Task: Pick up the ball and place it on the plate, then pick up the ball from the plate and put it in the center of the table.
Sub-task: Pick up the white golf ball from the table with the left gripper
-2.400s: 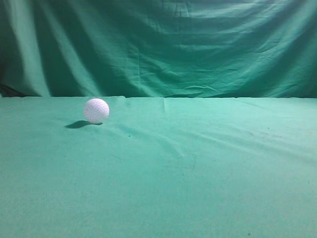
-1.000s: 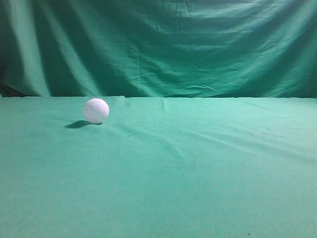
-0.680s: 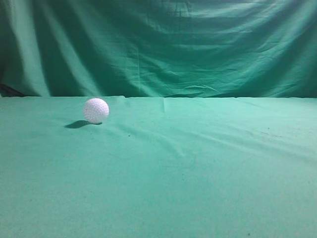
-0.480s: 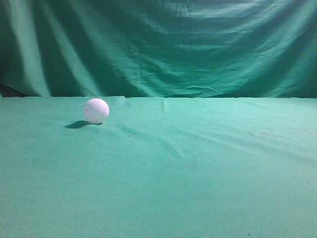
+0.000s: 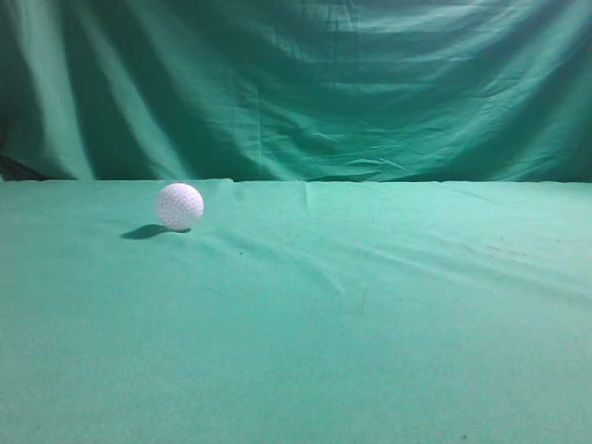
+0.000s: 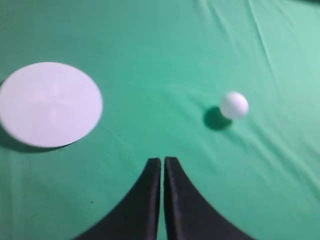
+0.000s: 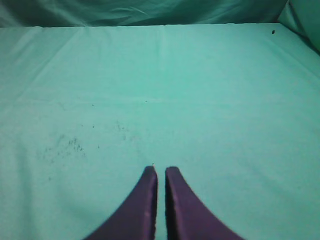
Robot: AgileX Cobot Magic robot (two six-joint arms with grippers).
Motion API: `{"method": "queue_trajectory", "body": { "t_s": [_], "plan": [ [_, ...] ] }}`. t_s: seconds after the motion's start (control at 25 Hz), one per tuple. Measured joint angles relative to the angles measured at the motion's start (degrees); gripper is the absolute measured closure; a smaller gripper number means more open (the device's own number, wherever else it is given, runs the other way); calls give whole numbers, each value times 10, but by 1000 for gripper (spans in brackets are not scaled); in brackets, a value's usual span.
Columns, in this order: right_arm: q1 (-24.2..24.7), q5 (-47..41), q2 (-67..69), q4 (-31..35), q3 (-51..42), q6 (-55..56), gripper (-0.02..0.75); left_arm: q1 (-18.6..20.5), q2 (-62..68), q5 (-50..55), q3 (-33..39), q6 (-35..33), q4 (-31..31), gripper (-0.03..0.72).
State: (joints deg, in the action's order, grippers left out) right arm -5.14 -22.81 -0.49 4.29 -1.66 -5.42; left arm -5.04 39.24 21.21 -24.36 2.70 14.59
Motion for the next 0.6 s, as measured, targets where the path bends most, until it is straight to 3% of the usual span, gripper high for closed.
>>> {"method": "queue_trajectory", "body": {
  "t_s": [0.16,0.24,0.6],
  "plan": [
    [0,0,0,0,0,0,689,-29,101,109,-107,-187,82,688],
    [0,0,0,0,0,0,689,-52,158,143,-154,-231,95,688],
    [0,0,0,0,0,0,689,-173,421,177,-337,-254,70,688]
  ]
}}
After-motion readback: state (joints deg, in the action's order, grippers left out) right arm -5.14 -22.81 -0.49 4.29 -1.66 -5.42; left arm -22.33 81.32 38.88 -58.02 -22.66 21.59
